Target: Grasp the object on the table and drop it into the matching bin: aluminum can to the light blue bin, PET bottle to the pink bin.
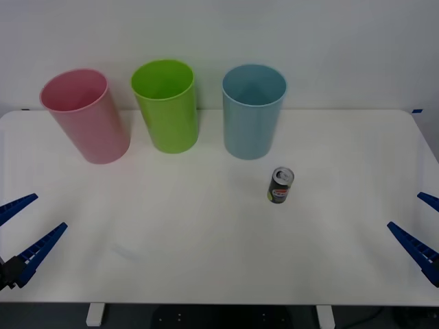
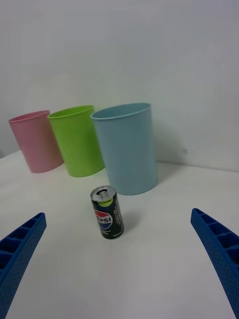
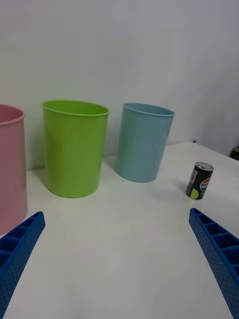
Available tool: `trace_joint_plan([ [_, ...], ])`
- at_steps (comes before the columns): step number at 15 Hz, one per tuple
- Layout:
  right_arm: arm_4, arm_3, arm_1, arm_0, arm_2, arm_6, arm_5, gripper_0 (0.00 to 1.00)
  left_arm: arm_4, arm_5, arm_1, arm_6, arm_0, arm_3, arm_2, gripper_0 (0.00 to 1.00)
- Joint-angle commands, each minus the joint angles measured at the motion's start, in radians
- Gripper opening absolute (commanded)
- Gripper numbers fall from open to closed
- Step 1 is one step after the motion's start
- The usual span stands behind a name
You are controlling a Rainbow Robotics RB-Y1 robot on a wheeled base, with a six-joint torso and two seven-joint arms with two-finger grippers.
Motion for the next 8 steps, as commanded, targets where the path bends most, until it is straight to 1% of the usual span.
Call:
trace_joint_plan([
  [1, 0.0, 0.001, 0.01, -0.004, -0.004, 0.001, 0.001, 1.0, 0.0, 0.0, 0.0, 0.0, 0.0, 0.0, 0.0, 1.0],
  [3, -0.004, -0.022, -0.004, 0.002, 0.004, 0.0, 0.018, 1.0, 0.0, 0.0, 0.0, 0.0, 0.0, 0.0, 0.0, 1.0],
  [6, -0.003, -0.008, -0.011, 0.004, 0.019, 0.012, 0.044, 1.0, 0.0, 0.0, 0.0, 0.0, 0.0, 0.0, 0.0, 1.0],
  [8, 0.014, -0.006, -0.011, 0.002, 0.027, 0.023, 0.059, 1.0, 0.0, 0.0, 0.0, 0.0, 0.0, 0.0, 0.0, 1.0],
])
